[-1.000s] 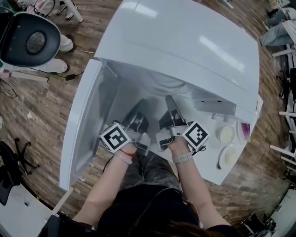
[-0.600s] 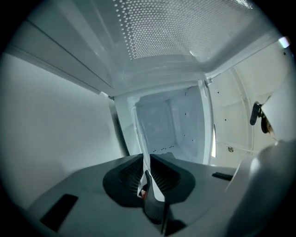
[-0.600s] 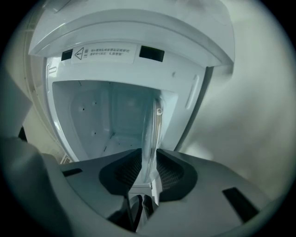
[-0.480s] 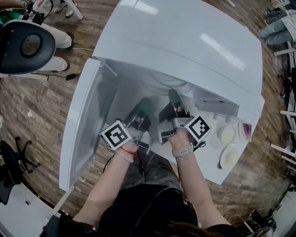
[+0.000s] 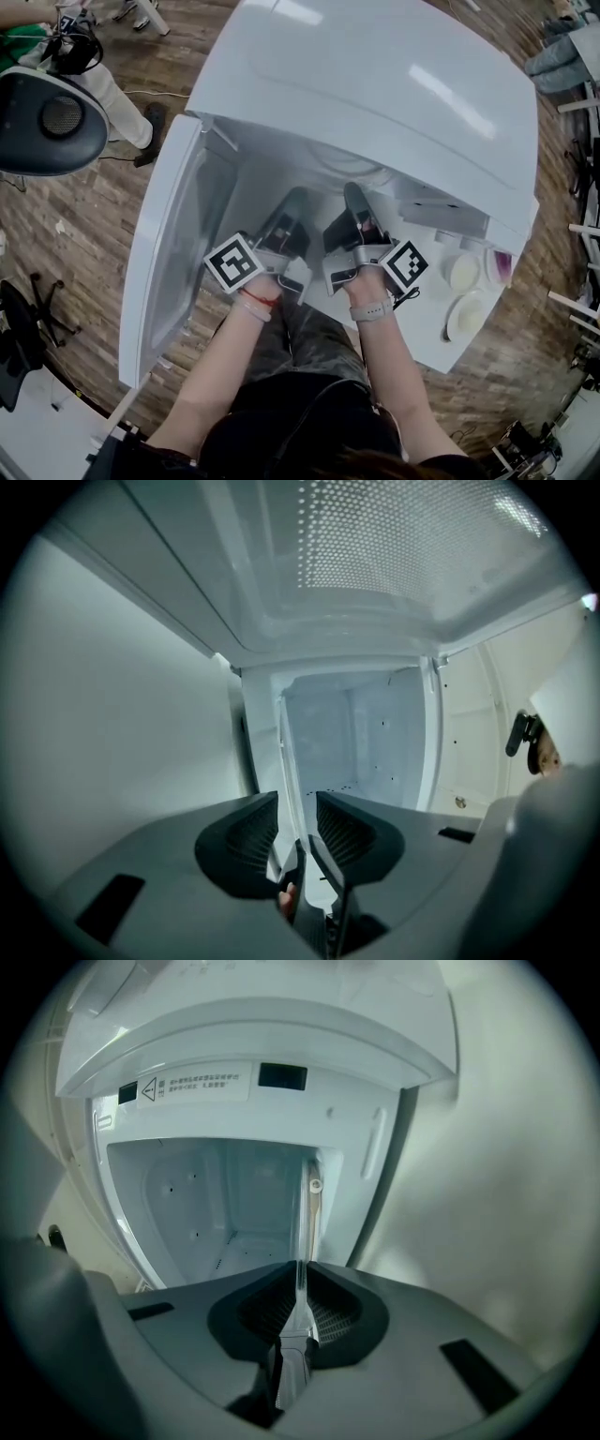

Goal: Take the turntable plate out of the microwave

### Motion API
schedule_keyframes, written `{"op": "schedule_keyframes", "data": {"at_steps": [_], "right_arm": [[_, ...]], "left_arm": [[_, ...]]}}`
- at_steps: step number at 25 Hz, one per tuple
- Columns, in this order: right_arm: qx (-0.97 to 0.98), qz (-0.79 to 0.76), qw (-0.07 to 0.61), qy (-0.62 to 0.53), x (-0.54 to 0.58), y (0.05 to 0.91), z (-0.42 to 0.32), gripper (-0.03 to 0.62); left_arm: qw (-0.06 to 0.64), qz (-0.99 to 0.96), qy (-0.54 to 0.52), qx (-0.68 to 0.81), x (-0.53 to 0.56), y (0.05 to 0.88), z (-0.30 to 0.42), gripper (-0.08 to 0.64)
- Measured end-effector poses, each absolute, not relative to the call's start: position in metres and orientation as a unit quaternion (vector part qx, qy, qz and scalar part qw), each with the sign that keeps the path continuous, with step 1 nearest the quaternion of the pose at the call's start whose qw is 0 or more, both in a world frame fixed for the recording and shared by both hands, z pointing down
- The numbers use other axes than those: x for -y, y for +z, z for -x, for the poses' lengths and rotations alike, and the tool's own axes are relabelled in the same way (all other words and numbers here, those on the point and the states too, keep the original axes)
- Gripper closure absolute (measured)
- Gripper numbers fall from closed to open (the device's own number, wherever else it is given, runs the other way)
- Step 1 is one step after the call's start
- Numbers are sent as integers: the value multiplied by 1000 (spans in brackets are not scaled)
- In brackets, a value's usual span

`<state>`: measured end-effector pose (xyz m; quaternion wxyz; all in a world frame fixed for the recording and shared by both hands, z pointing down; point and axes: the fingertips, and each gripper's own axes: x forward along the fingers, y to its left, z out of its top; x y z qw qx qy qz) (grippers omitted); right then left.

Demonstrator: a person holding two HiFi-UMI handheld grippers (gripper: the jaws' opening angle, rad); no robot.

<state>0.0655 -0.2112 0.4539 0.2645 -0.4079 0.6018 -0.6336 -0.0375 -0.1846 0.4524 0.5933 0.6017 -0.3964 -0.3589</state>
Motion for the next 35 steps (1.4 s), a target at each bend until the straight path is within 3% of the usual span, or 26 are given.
{"op": "schedule_keyframes", "data": {"at_steps": [22,27,35], "right_arm": [[-609,377,247,-653,175,452,-61,545],[-610,373,240,-657,166,453,-59,545],[-622,364,225,-655,159,452,-57,545]], "left_arm": [[583,-581,-402,401,198,450,52,446],[591,-562,-408,410,194,457,58,512],[601,-551,-420,398,190,457,59,523]]}}
